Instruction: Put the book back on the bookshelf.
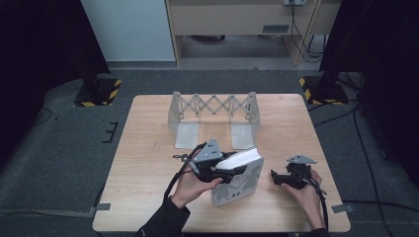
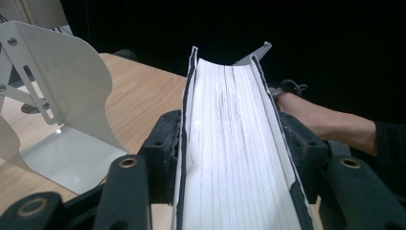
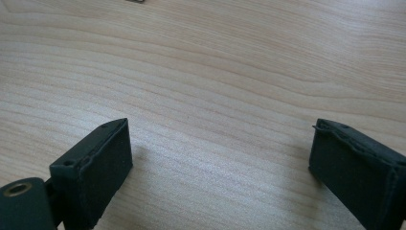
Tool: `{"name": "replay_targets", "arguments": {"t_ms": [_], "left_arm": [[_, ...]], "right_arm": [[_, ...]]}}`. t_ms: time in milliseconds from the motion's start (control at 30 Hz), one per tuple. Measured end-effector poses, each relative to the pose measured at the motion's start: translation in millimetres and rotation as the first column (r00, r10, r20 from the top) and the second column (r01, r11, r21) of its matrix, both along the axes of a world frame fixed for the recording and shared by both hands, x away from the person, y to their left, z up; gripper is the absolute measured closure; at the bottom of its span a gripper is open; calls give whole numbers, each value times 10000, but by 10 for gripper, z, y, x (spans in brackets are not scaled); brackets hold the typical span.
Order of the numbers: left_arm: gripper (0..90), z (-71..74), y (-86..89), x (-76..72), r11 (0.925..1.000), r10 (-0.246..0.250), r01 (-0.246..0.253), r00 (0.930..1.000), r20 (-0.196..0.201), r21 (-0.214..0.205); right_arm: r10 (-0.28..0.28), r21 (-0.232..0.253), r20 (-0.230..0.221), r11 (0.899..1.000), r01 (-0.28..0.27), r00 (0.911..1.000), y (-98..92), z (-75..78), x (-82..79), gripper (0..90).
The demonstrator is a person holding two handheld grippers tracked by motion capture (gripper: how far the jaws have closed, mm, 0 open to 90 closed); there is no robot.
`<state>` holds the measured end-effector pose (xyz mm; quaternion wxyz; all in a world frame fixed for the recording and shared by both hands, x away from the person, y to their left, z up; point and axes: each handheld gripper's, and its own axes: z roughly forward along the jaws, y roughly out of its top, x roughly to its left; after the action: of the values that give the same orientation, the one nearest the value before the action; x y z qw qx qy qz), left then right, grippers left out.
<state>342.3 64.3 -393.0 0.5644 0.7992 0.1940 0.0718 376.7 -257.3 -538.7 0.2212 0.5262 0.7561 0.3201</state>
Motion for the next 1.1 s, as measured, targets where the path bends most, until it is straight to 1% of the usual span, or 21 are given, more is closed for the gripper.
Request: {"name": "replay_targets", "arguments": {"t_ms": [200, 300, 533, 633, 667, 733, 767, 833, 900, 967, 1100], "left_arm": [[481, -3, 3, 6, 10000, 28, -28, 10000, 0, -54], [482, -6, 2, -2, 10000, -22, 22, 10000, 62, -88], [502, -5, -2, -11, 10000, 12, -12, 10000, 57, -91], [503, -6, -4, -15, 9999, 20, -19, 10000, 62, -111], [500, -5, -4, -14, 9999, 11, -10, 10000, 22, -107], [489, -1, -4, -5, 9999, -65, 64, 9999, -113, -91], [479, 3, -5, 1, 9999, -106, 104, 9995, -299, -77], [464, 7, -10, 4, 9999, -103, 103, 9991, -421, -2], [455, 6, -10, 4, 10000, -96, 95, 9991, -415, -9], [446, 7, -13, -1, 9999, -81, 83, 9995, -321, 62], [437, 11, -14, 12, 9999, -20, 27, 9993, -376, 164]], "right_arm": [[-14, -6, -9, 10000, 14, 10000, 3, 0, 2, 75], [-13, -5, -10, 10000, 13, 10000, 3, 0, 1, 74], [-30, 3, -20, 10000, 30, 10000, 5, 0, 1, 74], [-54, 19, -41, 10000, 54, 10000, 14, -2, 3, 60], [44, -29, -21, 10000, -44, 10000, 10, -3, 5, 57], [39, -35, -18, 10000, -39, 10000, 11, -3, 6, 54], [55, -30, -30, 10000, -55, 10000, 12, -3, 6, 53], [58, -31, -29, 10000, -58, 10000, 11, -3, 6, 53], [28, -9, -26, 10000, -28, 10000, 14, -4, 7, 53], [28, -10, -27, 10000, -28, 10000, 14, -4, 6, 54], [48, -22, -30, 10000, -48, 10000, 13, -3, 6, 53]]}}
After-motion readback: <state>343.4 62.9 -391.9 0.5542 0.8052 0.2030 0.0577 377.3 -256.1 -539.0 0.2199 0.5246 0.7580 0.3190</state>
